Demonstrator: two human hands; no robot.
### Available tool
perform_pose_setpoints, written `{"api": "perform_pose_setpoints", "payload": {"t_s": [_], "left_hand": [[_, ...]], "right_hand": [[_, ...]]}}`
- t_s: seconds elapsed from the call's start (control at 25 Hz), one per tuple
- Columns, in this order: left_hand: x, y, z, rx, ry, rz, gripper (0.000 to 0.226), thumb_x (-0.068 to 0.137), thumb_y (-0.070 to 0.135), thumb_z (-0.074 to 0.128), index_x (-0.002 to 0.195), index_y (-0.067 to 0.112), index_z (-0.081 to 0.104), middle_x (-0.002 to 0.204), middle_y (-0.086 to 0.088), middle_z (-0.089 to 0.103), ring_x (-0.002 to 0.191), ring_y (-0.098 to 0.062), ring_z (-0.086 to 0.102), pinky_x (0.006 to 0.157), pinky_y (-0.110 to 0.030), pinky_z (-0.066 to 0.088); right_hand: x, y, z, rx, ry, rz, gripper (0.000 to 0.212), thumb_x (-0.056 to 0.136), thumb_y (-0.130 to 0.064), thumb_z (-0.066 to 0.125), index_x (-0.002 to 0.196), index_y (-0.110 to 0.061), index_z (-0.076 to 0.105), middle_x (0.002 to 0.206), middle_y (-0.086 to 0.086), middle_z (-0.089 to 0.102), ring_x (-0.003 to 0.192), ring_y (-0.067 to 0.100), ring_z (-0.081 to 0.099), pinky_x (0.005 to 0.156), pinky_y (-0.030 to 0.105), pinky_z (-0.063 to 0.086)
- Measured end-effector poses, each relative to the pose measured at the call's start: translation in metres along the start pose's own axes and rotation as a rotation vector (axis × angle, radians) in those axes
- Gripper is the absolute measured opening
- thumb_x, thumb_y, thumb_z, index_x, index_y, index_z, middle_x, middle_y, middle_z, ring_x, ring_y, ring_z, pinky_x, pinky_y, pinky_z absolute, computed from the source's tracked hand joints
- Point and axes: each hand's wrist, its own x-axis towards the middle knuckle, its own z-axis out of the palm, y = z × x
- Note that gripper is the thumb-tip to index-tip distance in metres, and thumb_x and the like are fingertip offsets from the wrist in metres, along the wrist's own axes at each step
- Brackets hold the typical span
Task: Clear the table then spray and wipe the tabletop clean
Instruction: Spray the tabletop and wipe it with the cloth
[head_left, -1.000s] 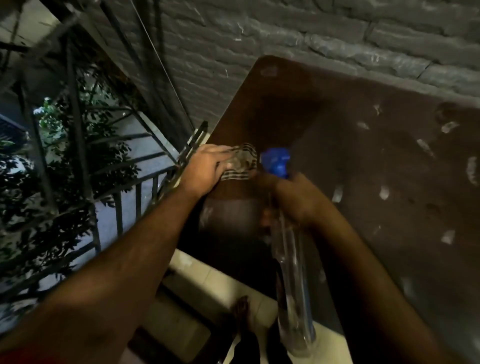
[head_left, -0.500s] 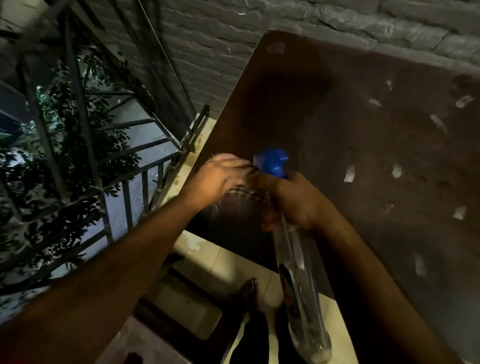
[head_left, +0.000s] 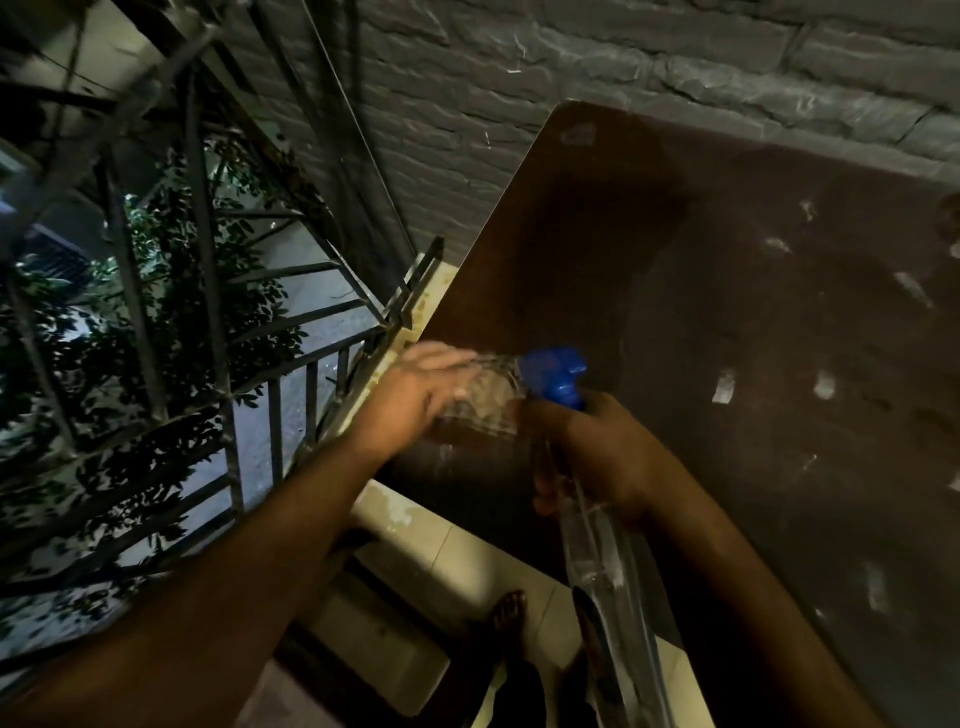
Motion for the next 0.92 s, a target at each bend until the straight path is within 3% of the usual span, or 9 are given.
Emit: {"api": "perform_pose_setpoints", "payload": {"t_s": [0.12, 0.24, 0.32, 0.48, 0.52, 0.6, 0.68, 0.84, 0.92], "left_hand": [[0.041, 0.005, -0.003, 0.026, 0.128, -0.226, 0.031, 0.089, 0.009, 0.062, 0.12, 0.011, 0.065, 0.129, -0.005, 0.062, 0.12, -0.028, 0.051, 0.104, -0.028, 0.029], [0.014, 0.049, 0.033, -0.007, 0.033, -0.034, 0.026, 0.081, -0.001, 0.066, 0.104, 0.009, 0.072, 0.115, -0.009, 0.068, 0.11, -0.027, 0.057, 0.095, -0.025, 0.037], [-0.016, 0.041, 0.031, 0.001, 0.019, 0.069, 0.031, 0.081, 0.003, 0.068, 0.11, 0.011, 0.071, 0.122, -0.007, 0.065, 0.115, -0.024, 0.054, 0.099, -0.028, 0.036], [0.015, 0.006, 0.0, 0.036, 0.2, -0.361, 0.034, 0.09, 0.01, 0.063, 0.123, 0.013, 0.064, 0.132, -0.004, 0.059, 0.123, -0.027, 0.049, 0.107, -0.035, 0.032], [0.023, 0.015, 0.003, 0.032, 0.207, -0.325, 0.033, 0.089, 0.009, 0.063, 0.122, 0.012, 0.065, 0.131, -0.005, 0.06, 0.121, -0.027, 0.05, 0.107, -0.032, 0.031], [0.021, 0.047, 0.028, 0.04, 0.144, -0.093, 0.032, 0.086, 0.005, 0.063, 0.116, 0.011, 0.068, 0.125, -0.007, 0.064, 0.115, -0.022, 0.052, 0.104, -0.021, 0.026], [0.006, 0.056, 0.037, 0.01, 0.043, 0.069, 0.032, 0.085, 0.007, 0.063, 0.116, 0.012, 0.069, 0.125, -0.006, 0.064, 0.116, -0.02, 0.052, 0.103, -0.021, 0.027], [0.025, 0.011, -0.006, 0.006, -0.024, -0.106, 0.036, 0.086, 0.013, 0.068, 0.123, 0.013, 0.064, 0.131, -0.005, 0.061, 0.121, -0.021, 0.055, 0.108, -0.034, 0.037], [0.038, -0.001, -0.022, 0.016, -0.088, -0.109, 0.041, 0.082, 0.011, 0.072, 0.122, 0.014, 0.064, 0.13, -0.003, 0.061, 0.12, -0.015, 0.057, 0.109, -0.031, 0.038]], "right_hand": [[-0.003, 0.004, 0.001, -0.022, -0.007, 0.029, 0.019, 0.086, -0.027, 0.066, 0.092, -0.011, 0.058, 0.058, 0.01, 0.056, 0.046, 0.019, 0.057, 0.048, 0.032, 0.053], [-0.012, 0.013, -0.004, -0.05, -0.017, 0.064, 0.017, 0.087, -0.027, 0.064, 0.085, -0.012, 0.056, 0.052, 0.007, 0.056, 0.042, 0.017, 0.057, 0.044, 0.027, 0.05], [-0.019, 0.02, -0.009, -0.043, -0.033, 0.1, 0.02, 0.086, -0.028, 0.066, 0.082, -0.011, 0.057, 0.05, 0.008, 0.056, 0.041, 0.017, 0.056, 0.044, 0.027, 0.05], [-0.026, 0.03, -0.014, -0.062, -0.013, 0.127, 0.03, 0.08, -0.036, 0.071, 0.085, -0.008, 0.061, 0.054, 0.012, 0.06, 0.043, 0.02, 0.059, 0.05, 0.03, 0.051], [-0.028, 0.032, -0.014, -0.064, -0.011, 0.124, 0.03, 0.08, -0.036, 0.072, 0.086, -0.009, 0.061, 0.054, 0.012, 0.06, 0.043, 0.02, 0.06, 0.052, 0.032, 0.052], [-0.033, 0.039, -0.018, -0.076, -0.024, 0.135, 0.03, 0.08, -0.036, 0.071, 0.09, -0.01, 0.063, 0.052, 0.011, 0.061, 0.043, 0.021, 0.06, 0.054, 0.033, 0.051], [-0.038, 0.045, -0.021, -0.141, -0.042, 0.163, 0.027, 0.082, -0.037, 0.07, 0.087, -0.012, 0.063, 0.05, 0.007, 0.062, 0.044, 0.018, 0.061, 0.056, 0.032, 0.051], [-0.037, 0.052, 0.001, -0.226, -0.089, 0.156, 0.029, 0.082, -0.038, 0.067, 0.067, -0.015, 0.059, 0.042, 0.001, 0.054, 0.037, 0.011, 0.054, 0.042, 0.019, 0.046], [-0.031, 0.054, 0.018, -0.28, -0.124, 0.081, 0.028, 0.081, -0.041, 0.066, 0.063, -0.02, 0.062, 0.046, -0.001, 0.057, 0.042, 0.013, 0.057, 0.047, 0.023, 0.052]]}}
